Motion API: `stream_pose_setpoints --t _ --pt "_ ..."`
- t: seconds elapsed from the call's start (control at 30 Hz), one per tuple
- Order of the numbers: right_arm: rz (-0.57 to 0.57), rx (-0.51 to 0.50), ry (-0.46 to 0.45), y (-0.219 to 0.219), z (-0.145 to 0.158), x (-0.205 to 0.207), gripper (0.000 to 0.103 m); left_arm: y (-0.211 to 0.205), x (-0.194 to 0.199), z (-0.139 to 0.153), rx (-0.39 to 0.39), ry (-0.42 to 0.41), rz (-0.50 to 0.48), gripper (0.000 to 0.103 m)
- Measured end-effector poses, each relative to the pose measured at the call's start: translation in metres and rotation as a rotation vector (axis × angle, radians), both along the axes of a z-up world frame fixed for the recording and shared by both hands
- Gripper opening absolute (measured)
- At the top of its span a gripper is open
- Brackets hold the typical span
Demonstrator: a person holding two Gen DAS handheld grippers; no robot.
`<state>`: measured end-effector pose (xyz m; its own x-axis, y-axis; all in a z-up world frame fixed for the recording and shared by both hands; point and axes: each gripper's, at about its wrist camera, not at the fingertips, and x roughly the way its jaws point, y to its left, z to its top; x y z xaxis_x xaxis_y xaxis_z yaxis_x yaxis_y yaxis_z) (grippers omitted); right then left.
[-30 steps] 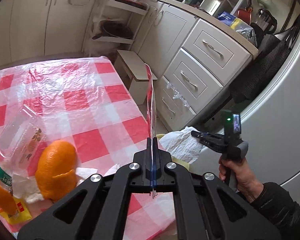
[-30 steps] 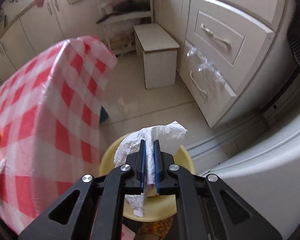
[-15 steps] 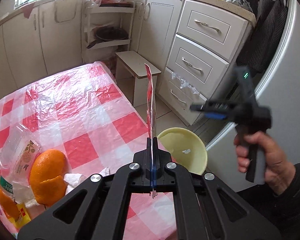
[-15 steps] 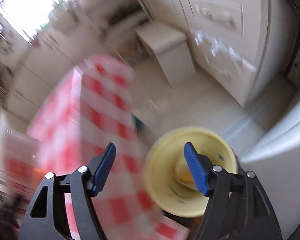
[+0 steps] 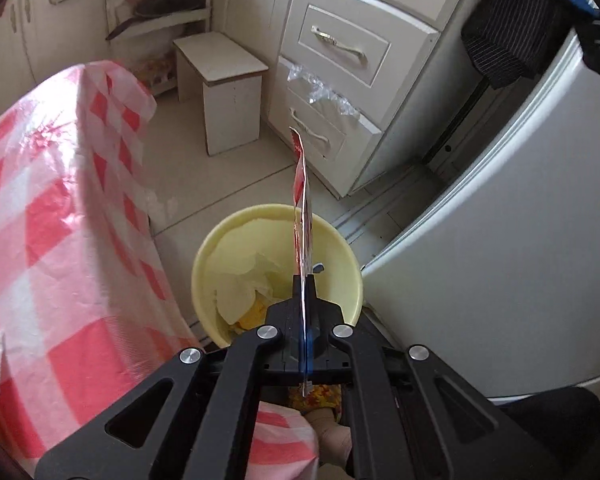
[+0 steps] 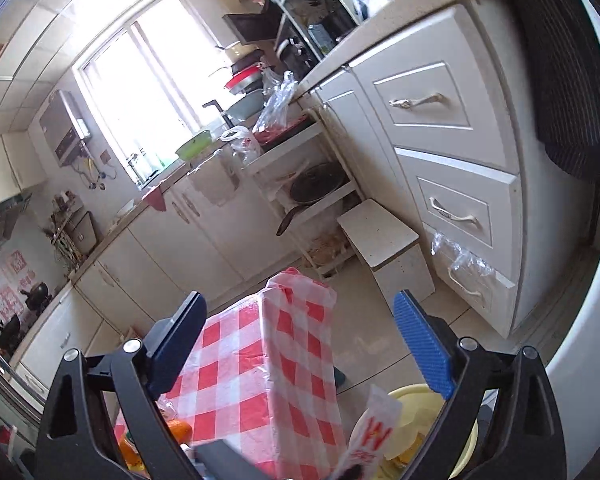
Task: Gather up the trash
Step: 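Carry the tissue and the red strip to the yellow bin and release both, then bring both open tools back over the table toward the juice box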
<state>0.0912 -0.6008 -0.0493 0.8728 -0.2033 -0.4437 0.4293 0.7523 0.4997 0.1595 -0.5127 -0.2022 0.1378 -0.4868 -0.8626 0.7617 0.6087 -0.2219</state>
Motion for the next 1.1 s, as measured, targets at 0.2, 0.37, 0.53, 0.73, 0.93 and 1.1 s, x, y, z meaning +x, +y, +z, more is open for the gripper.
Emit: stream_pose_setpoints --t 0.2,0.37,0.53,0.73,0.93,1.1 --pt "-0.032 0.056 -0.036 -0.019 0.002 -0.015 0.091 -0.017 0.000 -0.017 0.086 -0.019 0.102 0.064" --pt "0.000 0.050 -0.047 -0.009 0.006 -0.011 0.091 0.013 -0.003 0.020 0.097 -0.163 0.139 0.076" --pt "0.047 0.029 -0.049 0.011 0.012 0.001 0.091 0.078 -0.001 0.070 0.090 -0.358 0.224 0.086" --pt "0.165 -0.001 -0.044 0.057 0.017 0.028 0.091 0.160 0.002 0.108 0.146 -0.545 0.334 0.087" --pt "0.352 -0.081 -0.002 0.132 0.013 0.058 0.092 0.239 0.021 0.135 0.165 -0.674 0.441 0.092" --pt "0.488 -0.149 0.085 0.181 -0.006 0.086 0.092 0.356 0.075 0.136 0.062 -0.524 0.728 0.092"
